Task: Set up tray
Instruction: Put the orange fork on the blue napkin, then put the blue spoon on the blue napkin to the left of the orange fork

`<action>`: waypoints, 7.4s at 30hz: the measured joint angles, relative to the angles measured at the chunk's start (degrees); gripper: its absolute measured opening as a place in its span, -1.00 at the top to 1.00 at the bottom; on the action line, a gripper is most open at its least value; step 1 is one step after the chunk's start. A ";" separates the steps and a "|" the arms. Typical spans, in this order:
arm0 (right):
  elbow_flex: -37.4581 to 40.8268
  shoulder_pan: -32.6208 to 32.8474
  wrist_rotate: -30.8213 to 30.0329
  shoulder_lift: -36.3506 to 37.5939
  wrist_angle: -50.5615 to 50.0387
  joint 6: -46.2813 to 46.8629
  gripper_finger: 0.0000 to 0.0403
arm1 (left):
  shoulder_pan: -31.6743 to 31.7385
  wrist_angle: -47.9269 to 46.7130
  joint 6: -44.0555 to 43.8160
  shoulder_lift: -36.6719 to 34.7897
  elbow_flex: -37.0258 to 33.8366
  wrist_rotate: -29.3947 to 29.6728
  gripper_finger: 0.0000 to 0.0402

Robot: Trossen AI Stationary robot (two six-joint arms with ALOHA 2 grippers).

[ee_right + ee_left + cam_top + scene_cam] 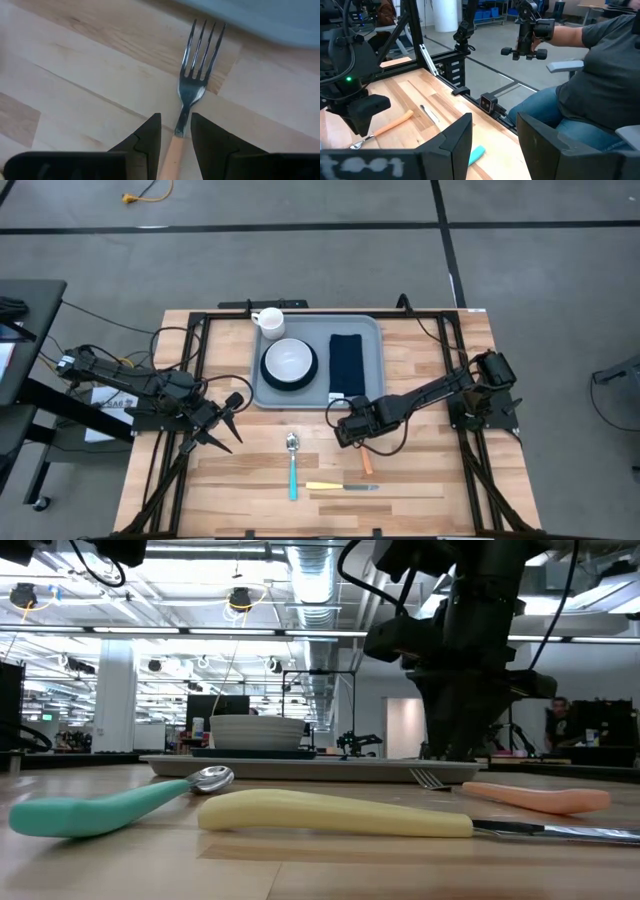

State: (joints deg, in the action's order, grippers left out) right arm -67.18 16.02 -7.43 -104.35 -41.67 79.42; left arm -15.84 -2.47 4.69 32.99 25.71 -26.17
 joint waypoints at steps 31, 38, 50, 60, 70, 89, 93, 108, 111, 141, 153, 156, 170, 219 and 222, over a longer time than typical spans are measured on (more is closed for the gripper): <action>0.00 1.22 -0.01 0.00 1.42 0.11 -0.05 | -0.01 -0.27 0.00 0.00 0.00 0.00 0.28; -0.09 1.22 -0.08 -1.45 1.88 0.13 0.04 | 0.00 -0.27 0.00 -0.01 0.00 0.00 0.28; -0.79 1.11 3.41 -8.83 2.52 -0.27 0.09 | -0.02 -0.75 0.04 0.03 -0.02 0.01 0.28; -0.13 0.33 3.44 -6.41 1.74 0.68 0.35 | -0.02 -0.71 0.07 0.03 -0.02 0.00 0.28; -0.04 -0.42 3.66 -6.41 0.87 0.24 0.86 | -0.02 -0.71 0.11 0.03 -0.02 0.01 0.28; -4.93 -0.64 5.80 -7.03 -0.59 1.95 0.96 | -0.02 -1.19 0.28 0.01 -0.02 0.02 0.28; -9.56 -0.61 6.12 -6.87 -1.85 0.66 0.95 | -0.01 -1.19 0.26 0.02 -0.02 0.00 0.28; -24.46 -17.17 7.65 -6.56 -15.16 -11.59 0.96 | -0.01 -1.08 0.39 0.01 -0.02 0.01 0.28; -24.59 -22.64 8.81 -6.54 -14.47 -14.10 0.96 | -0.01 -1.07 1.10 0.02 -0.02 0.02 0.28; -24.63 -39.43 10.39 -16.26 -8.87 -20.96 0.96 | -0.33 -2.37 3.65 0.01 -0.02 -0.21 0.28; -24.57 -40.07 8.47 -16.92 -11.72 -21.39 0.96 | -0.33 -2.42 3.63 0.01 -0.02 -0.33 0.28; -24.57 -40.27 8.37 -16.92 -13.31 -21.07 0.96 | -0.33 -2.42 3.61 0.01 -0.02 -0.34 0.28; -24.57 -40.02 7.53 -16.92 -13.14 -20.54 0.88 | -0.33 -2.61 3.21 0.01 -0.02 -0.37 0.28; -24.55 -14.84 -8.57 -14.78 -35.27 -33.34 0.67 | -1.92 -5.85 0.29 0.03 -0.46 -0.13 0.28; -24.55 -7.77 -14.95 -14.78 -34.75 -27.28 0.67 | -3.20 -5.28 -0.39 0.03 -0.46 0.92 0.28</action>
State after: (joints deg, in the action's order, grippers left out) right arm -91.72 8.25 -22.38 -119.13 -76.42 52.14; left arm -19.04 -7.75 4.30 33.01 25.26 -25.26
